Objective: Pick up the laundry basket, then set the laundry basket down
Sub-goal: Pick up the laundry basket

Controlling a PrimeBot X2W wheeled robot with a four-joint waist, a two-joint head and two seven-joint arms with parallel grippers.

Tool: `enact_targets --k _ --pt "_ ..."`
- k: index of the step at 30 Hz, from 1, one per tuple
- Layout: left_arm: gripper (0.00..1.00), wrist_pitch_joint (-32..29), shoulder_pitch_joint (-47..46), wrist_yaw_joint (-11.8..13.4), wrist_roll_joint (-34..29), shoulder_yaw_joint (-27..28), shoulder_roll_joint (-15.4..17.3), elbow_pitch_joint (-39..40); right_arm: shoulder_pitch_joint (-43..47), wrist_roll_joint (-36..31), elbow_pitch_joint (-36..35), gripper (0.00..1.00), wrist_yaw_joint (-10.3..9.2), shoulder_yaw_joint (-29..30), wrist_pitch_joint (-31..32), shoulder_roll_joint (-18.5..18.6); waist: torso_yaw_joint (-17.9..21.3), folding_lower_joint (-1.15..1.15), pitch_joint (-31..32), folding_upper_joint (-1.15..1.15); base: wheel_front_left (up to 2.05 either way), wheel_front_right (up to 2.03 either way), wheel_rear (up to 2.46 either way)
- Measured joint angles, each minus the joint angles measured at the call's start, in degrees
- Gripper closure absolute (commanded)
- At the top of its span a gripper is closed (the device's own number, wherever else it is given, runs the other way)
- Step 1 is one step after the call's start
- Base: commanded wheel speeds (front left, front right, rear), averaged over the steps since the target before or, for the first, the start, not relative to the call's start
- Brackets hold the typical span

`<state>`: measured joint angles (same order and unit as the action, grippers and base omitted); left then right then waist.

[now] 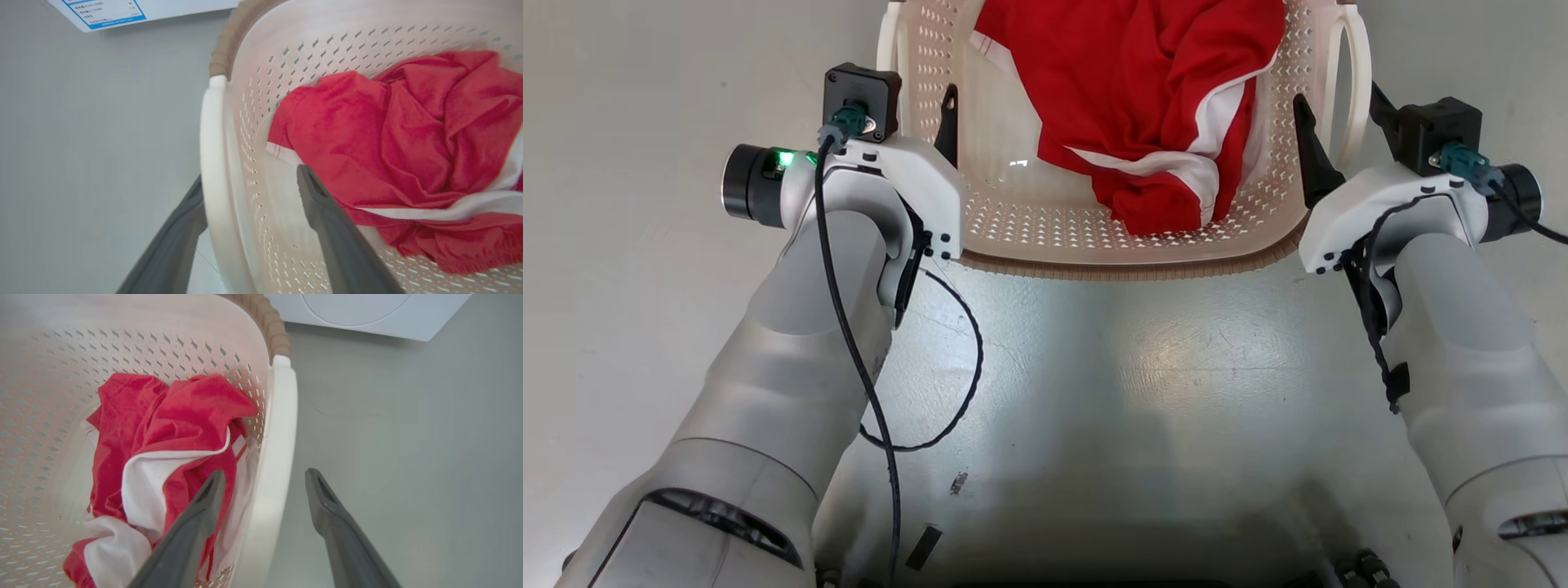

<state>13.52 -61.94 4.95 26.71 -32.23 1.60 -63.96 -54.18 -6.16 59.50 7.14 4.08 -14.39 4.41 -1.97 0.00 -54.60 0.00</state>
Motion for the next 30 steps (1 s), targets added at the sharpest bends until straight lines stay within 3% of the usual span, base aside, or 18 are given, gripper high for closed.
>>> enact_targets --k 11,22,23,24,26,27,28,30 --pt "0.00 -2.2 -2.5 0.2 4.1 -3.9 0.0 -3.8 -4.9 -0.5 8.1 0.00 0.00 1.4 0.0 -0.1 1.0 0.00 -0.3 0.00 0.00 0.00 0.00" --pt "0.00 -3.4 -3.2 0.7 7.1 -7.2 0.0 -4.6 -7.3 1.0 11.7 0.00 0.00 -2.6 0.0 -0.2 0.9 0.00 -0.5 0.00 0.00 0.00 0.00" --pt "0.02 -3.4 -3.2 0.7 7.4 -7.5 0.0 -4.6 -7.3 1.2 11.9 0.00 0.00 -2.8 0.0 -0.2 0.9 0.00 -0.5 0.00 0.00 0.00 0.00" --pt "0.10 -3.3 -3.2 0.7 7.7 -7.7 0.0 -4.7 -7.3 1.4 11.9 0.00 0.00 -2.9 0.0 -0.2 0.9 0.00 -0.4 0.00 0.00 0.00 0.00" --pt "0.10 -2.9 -3.2 1.1 8.3 -8.1 0.0 -4.9 -7.3 1.8 12.0 0.00 0.00 -3.5 0.0 -0.2 1.0 0.00 -0.2 0.00 0.00 0.00 0.00" --pt "1.00 -2.8 -3.2 1.1 8.6 -8.3 0.0 -5.0 -7.3 1.9 12.1 0.73 0.00 -3.9 0.0 -0.2 1.0 0.00 -0.1 0.00 0.00 0.00 0.00" --pt "1.00 -2.8 -3.2 1.2 8.7 -8.5 0.0 -5.0 -7.3 2.1 12.2 1.00 0.00 -4.1 0.0 -0.2 1.1 0.00 0.0 0.00 0.00 0.00 0.00" --pt "1.00 -2.8 -3.2 1.2 9.3 -8.9 0.3 -5.2 -7.3 2.3 12.4 1.00 0.00 -4.6 0.0 -0.2 1.0 0.00 0.2 0.00 0.00 0.00 0.00"
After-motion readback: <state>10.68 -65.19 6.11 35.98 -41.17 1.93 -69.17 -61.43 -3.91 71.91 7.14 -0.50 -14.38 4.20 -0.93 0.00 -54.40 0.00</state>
